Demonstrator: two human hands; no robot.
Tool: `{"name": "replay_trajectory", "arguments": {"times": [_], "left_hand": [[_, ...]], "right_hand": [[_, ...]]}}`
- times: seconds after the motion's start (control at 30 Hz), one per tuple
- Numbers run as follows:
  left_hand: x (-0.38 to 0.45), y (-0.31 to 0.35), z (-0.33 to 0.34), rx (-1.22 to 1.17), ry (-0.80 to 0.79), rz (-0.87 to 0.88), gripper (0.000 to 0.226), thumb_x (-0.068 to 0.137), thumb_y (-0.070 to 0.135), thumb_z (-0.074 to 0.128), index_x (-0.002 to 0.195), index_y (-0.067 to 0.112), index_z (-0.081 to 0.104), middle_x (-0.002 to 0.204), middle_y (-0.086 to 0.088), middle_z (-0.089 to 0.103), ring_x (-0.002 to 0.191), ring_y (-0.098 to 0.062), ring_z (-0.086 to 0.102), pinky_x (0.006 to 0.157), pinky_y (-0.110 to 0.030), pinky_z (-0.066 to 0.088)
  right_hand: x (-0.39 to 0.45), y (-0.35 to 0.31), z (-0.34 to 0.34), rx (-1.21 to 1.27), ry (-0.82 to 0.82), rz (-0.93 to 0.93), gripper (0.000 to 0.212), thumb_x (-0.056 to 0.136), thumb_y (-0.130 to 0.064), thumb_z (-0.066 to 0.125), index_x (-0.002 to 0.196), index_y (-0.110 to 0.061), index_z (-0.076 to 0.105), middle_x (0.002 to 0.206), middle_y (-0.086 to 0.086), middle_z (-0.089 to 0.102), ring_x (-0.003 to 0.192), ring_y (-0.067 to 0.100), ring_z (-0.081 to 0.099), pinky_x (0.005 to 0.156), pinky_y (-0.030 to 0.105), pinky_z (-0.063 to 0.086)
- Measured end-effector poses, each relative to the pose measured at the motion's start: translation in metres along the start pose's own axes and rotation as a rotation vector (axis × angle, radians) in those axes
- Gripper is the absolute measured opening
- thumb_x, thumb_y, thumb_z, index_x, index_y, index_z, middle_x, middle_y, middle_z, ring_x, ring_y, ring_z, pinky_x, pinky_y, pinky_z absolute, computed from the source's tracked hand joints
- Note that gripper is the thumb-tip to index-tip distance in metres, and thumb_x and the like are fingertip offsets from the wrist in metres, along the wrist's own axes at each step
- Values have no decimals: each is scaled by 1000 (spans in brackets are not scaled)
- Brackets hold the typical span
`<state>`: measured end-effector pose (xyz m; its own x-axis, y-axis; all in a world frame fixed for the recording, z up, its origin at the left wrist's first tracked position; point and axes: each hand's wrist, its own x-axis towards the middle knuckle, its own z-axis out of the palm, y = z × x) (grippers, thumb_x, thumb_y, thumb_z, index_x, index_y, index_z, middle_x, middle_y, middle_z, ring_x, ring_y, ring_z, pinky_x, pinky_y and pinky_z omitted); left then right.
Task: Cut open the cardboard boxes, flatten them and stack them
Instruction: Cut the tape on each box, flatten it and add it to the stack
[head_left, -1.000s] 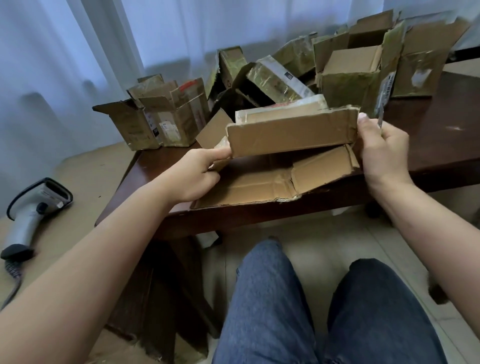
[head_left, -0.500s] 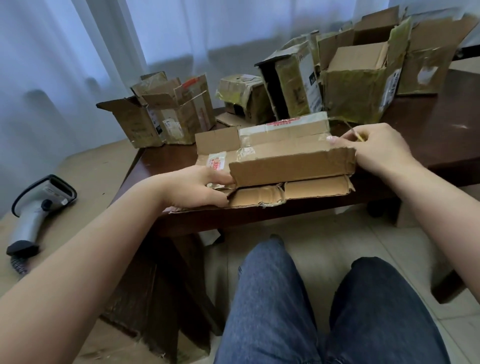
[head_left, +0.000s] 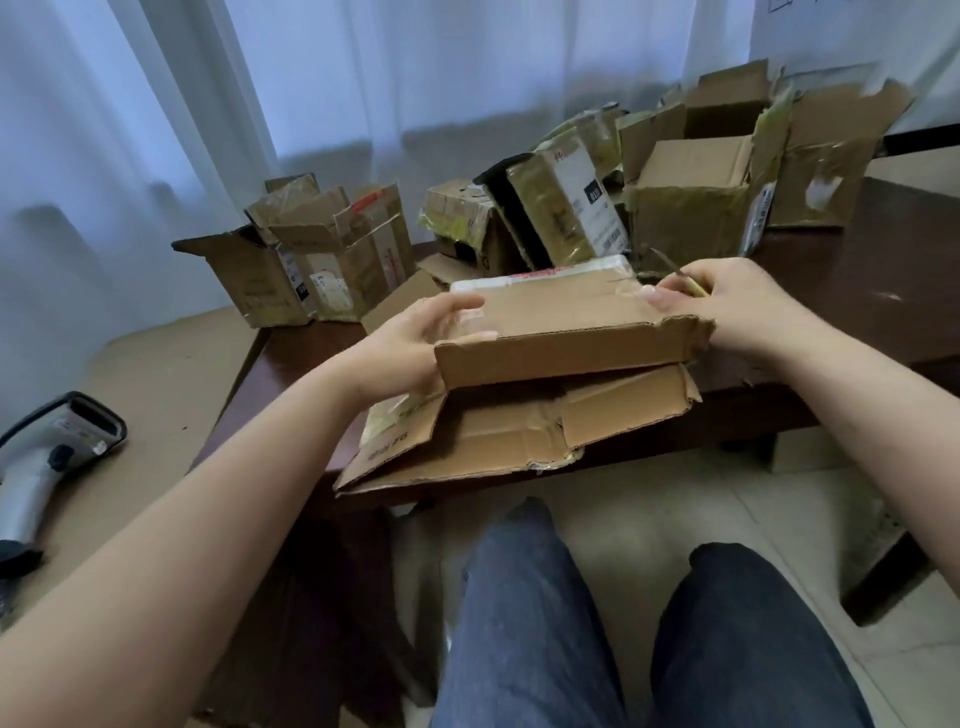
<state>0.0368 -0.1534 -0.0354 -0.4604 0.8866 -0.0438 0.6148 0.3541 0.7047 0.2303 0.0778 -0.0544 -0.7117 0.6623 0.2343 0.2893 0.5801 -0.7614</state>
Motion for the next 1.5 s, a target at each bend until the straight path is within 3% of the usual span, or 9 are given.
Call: {"name": "replay_trajectory", "arguments": {"times": [0.07, 0.2, 0.4, 0.53, 0.77, 0.97, 1.1, 1.27, 1.5], "left_hand": [[6, 0, -1, 85, -154, -33, 76, 75, 67, 64, 142, 55, 29, 160, 12, 10, 146, -18, 14, 115, -48, 24], [15, -7, 0, 305, -296, -36, 95, 66, 80, 61, 144, 59, 13, 160, 12, -17, 145, -19, -23, 118, -52, -4], [10, -25, -12, 370, -312, -26, 109, 54, 76, 72, 142, 63, 9, 157, 17, -22, 142, -13, -28, 118, -51, -3], [9, -31, -22, 324, -283, -38, 108, 57, 71, 75, 141, 64, 9, 156, 21, -24, 141, -11, -31, 118, -53, -4], [1, -31, -16, 371, -299, -77, 109, 55, 69, 76, 143, 61, 12, 156, 23, -22, 140, -8, -33, 117, -47, -8], [23, -22, 7, 425, -199, -92, 112, 54, 89, 55, 148, 53, 5, 159, 7, -23, 142, -16, -31, 117, -59, -1], [29, -11, 9, 407, -168, -129, 116, 57, 92, 47, 152, 43, 3, 159, 5, -22, 143, -15, -28, 117, -58, -3], [46, -4, 31, 581, -99, -176, 112, 61, 90, 24, 153, 33, -7, 158, 2, -24, 143, -20, -28, 112, -64, -11], [52, -26, 50, 659, -69, -141, 113, 61, 96, 18, 152, 36, -9, 160, 2, -19, 146, -17, -21, 115, -59, -4]], "right_hand": [[12, 3, 2, -3, 53, 34, 37, 97, -43, 48, 92, -12, 66, 93, 11, 67, 89, 31, 60, 77, 38, 45], [36, 5, 11, 112, -17, 160, 39, 102, -40, 35, 100, -14, 63, 90, 7, 61, 65, 22, 54, 59, 30, 43], [72, -4, 27, 244, -138, 151, 32, 104, -33, 33, 114, -16, 59, 104, -1, 60, 95, 13, 57, 73, 27, 46], [96, -20, 36, 359, -231, 164, 38, 104, -35, 33, 137, -24, 49, 129, 2, 55, 120, 30, 52, 98, 50, 45], [130, -41, 55, 397, -260, 123, 40, 104, -35, 34, 140, -21, 46, 118, 1, 56, 112, 25, 57, 101, 40, 44], [111, -33, 49, -99, -177, -165, 36, 103, -35, 36, 120, -11, 57, 122, 6, 60, 112, 25, 56, 96, 46, 45], [80, -36, 50, -399, -289, -338, 41, 102, -32, 37, 140, -17, 44, 145, 8, 44, 135, 27, 36, 109, 48, 34], [54, -20, 70, -618, -515, -251, 55, 101, -42, 32, 153, -32, 14, 162, 1, 2, 148, 20, -3, 118, 49, 3], [53, -8, 85, -693, -475, -209, 55, 100, -48, 27, 152, -33, 16, 162, -2, 2, 148, 19, -3, 114, 61, 5]]}}
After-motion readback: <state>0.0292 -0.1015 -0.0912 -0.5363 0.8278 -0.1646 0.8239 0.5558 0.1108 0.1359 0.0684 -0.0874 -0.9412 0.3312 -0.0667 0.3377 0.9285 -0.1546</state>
